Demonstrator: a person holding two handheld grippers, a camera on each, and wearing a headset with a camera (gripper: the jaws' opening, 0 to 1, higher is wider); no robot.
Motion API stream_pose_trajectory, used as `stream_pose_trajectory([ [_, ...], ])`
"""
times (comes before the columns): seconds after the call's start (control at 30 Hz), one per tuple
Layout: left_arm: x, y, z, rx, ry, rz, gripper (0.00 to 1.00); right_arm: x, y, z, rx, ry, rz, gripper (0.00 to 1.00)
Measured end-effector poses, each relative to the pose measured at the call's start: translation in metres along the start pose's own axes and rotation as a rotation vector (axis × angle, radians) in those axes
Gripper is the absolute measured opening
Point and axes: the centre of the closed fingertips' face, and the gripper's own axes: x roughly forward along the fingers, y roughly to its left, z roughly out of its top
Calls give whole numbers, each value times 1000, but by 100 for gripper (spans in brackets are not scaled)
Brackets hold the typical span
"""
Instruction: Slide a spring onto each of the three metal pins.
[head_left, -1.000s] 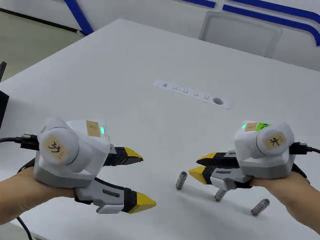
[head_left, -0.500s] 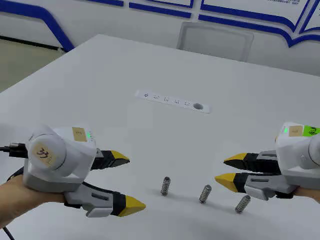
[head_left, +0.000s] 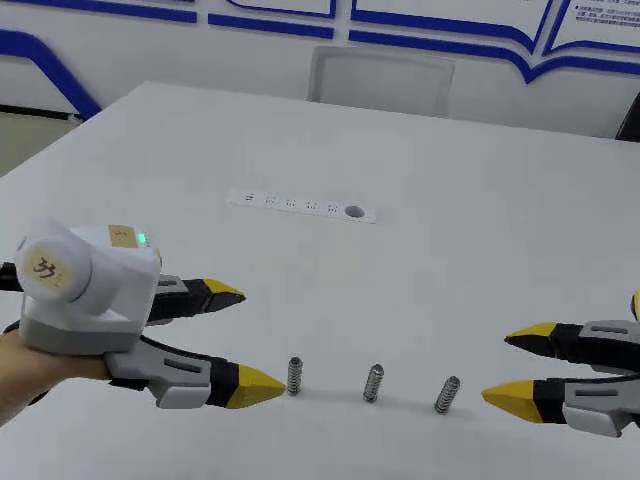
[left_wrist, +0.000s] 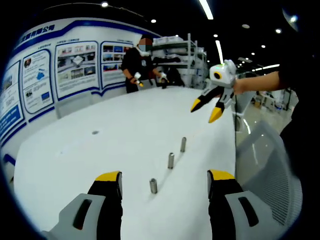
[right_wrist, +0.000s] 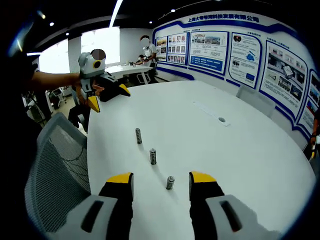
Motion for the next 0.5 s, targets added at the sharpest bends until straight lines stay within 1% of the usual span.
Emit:
stream_pose_trajectory([
  [0.07, 2, -1, 0, 8, 4, -5, 74, -4, 1, -4, 7, 8, 7, 47],
  [0.13, 3, -1, 1, 5, 3, -12, 77, -6, 1, -5, 8, 8, 4, 48],
  [0.23, 5, -1, -1, 5, 13, -14, 81, -10, -1, -2, 28, -25, -4, 52],
  [0.37, 7, 0, -3, 7, 30, -13, 82, -13, -2, 2, 34, -54, -13, 59],
  [0.5, 8, 0, -4, 15, 40, -14, 82, -13, 2, 1, 32, -63, -6, 67],
])
